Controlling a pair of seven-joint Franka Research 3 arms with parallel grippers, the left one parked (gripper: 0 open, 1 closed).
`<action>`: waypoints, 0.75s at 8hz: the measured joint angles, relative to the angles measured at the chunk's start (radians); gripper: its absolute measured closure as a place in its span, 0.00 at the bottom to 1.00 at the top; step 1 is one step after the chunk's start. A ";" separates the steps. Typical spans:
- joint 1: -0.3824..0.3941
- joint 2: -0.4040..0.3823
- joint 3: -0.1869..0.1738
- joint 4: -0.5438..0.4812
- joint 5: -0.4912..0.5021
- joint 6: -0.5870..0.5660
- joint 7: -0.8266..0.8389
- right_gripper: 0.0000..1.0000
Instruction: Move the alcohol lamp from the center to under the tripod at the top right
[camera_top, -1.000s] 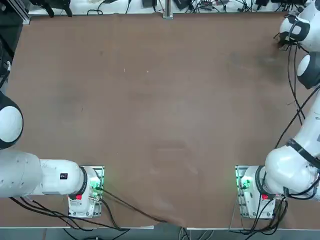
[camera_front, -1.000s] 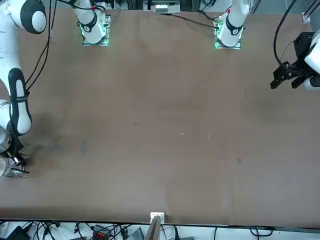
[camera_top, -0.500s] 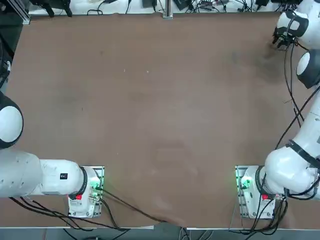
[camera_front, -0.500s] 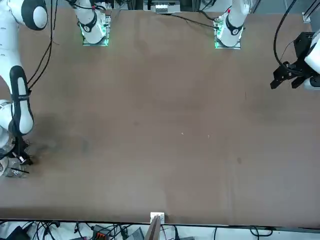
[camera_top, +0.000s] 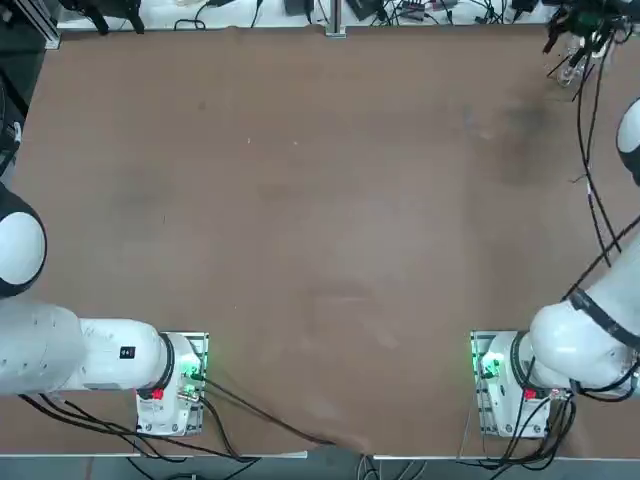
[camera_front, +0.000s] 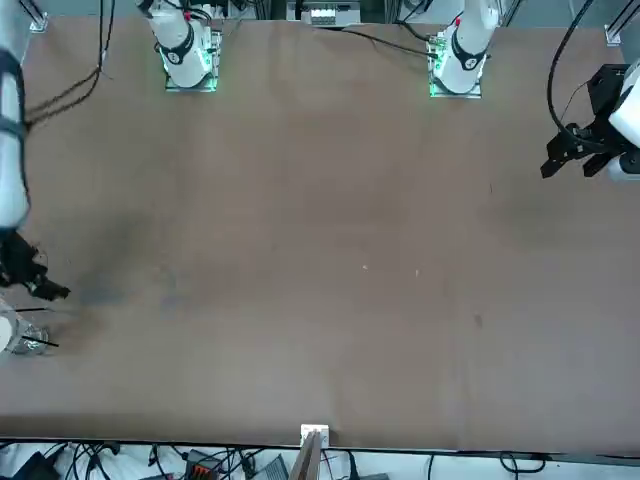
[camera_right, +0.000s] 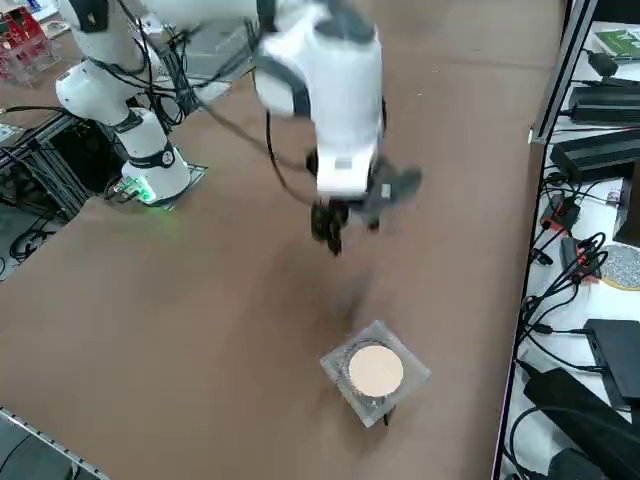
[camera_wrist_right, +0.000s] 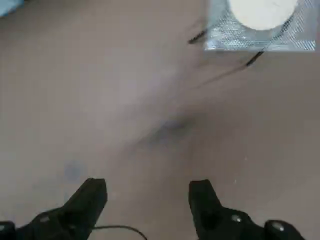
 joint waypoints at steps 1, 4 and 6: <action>0.044 -0.071 0.003 -0.006 0.000 -0.054 -0.025 0.00; 0.127 -0.253 0.005 -0.011 0.000 -0.218 -0.121 0.00; 0.157 -0.326 0.006 -0.013 0.000 -0.285 -0.138 0.00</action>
